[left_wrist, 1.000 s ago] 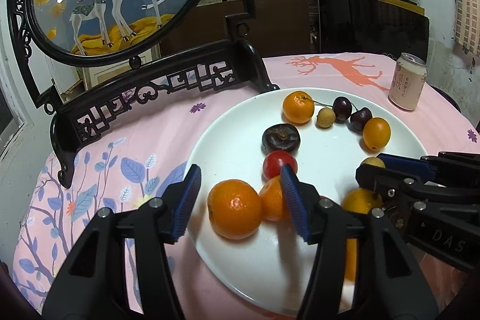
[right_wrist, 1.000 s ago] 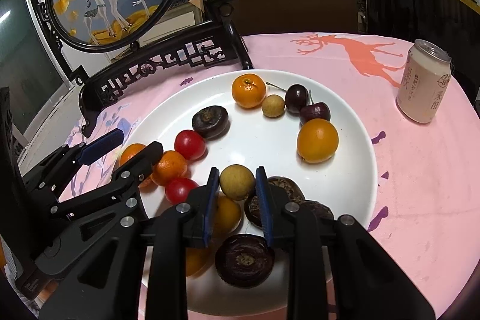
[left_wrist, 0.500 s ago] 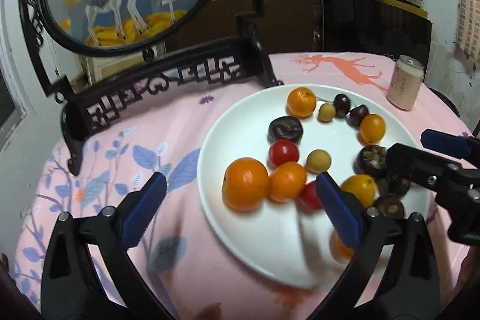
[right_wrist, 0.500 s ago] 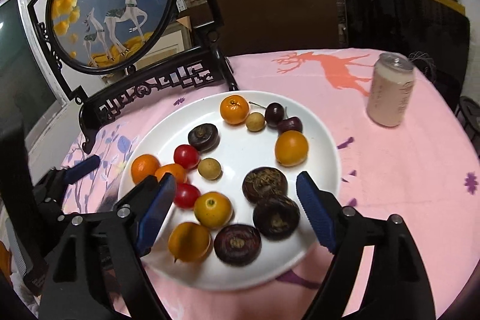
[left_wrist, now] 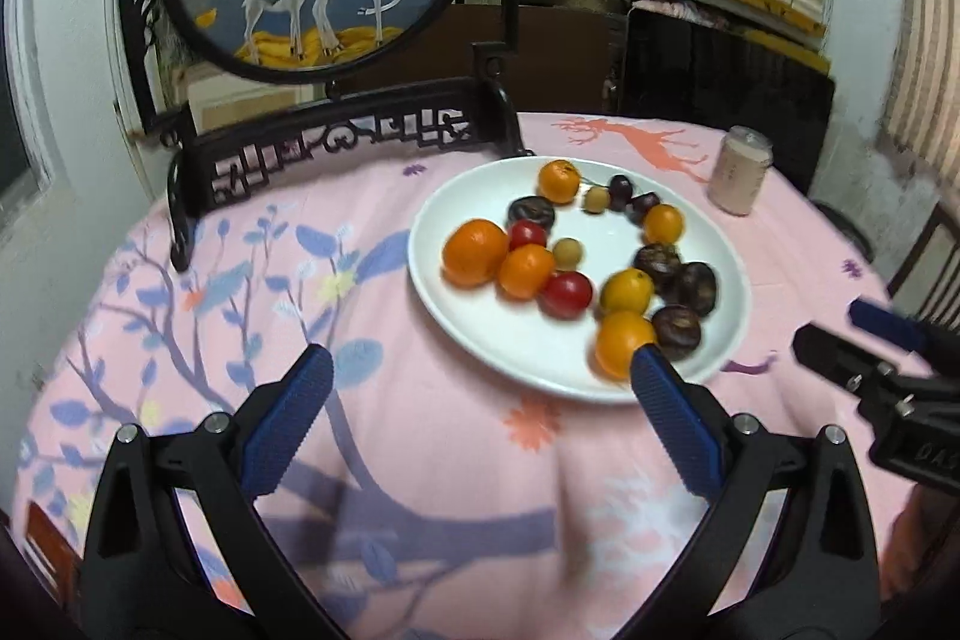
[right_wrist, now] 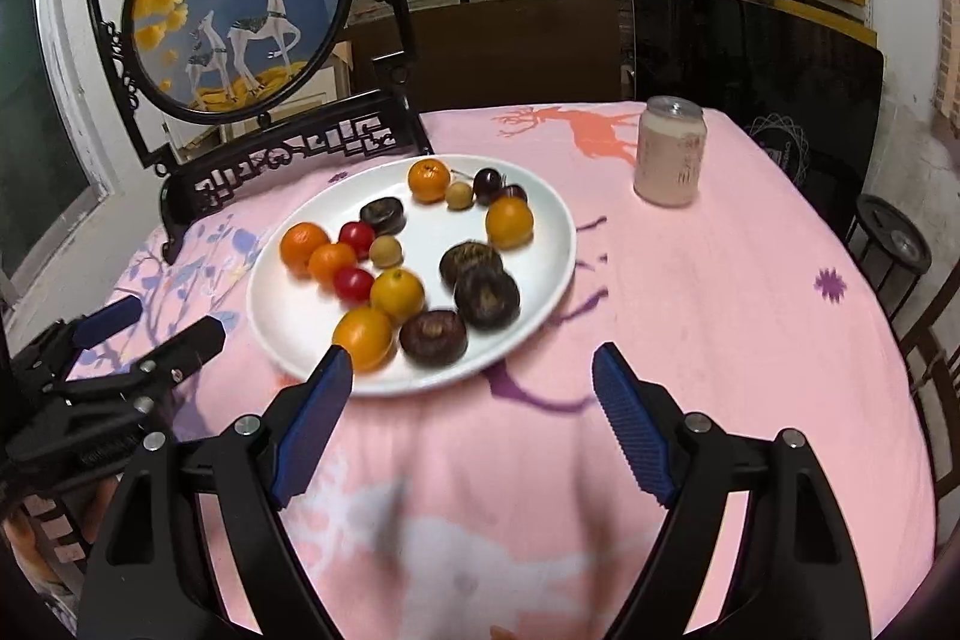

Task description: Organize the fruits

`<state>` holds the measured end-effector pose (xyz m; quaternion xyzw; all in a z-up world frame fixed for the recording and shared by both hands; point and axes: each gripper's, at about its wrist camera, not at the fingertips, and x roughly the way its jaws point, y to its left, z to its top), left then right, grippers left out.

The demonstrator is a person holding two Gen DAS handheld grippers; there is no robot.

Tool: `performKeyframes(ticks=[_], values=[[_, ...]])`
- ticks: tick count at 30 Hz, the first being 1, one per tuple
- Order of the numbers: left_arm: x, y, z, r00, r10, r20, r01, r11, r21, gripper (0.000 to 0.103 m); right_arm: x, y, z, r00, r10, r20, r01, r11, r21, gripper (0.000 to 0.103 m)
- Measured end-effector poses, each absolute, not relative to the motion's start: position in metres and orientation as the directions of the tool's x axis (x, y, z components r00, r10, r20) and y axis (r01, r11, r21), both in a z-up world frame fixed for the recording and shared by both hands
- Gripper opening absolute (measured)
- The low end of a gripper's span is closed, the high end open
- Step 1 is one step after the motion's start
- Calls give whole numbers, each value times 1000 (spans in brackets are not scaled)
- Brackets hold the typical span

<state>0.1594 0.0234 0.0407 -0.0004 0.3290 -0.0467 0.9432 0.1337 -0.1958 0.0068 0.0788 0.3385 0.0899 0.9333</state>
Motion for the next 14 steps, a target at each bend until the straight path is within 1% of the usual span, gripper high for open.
performKeyframes(ticks=[4, 7, 14], values=[[142, 16, 42, 802, -36, -596, 73, 997, 38, 101, 123, -194, 4, 749, 231, -621, -122, 969, 214, 82], [137, 10, 40, 791, -58, -610, 100, 994, 34, 101, 119, -189, 4, 751, 226, -620, -130, 972, 197, 82], [132, 5, 36, 790, -24, -613, 90, 993, 77, 101, 116, -183, 3, 752, 217, -622, -141, 975, 170, 82]])
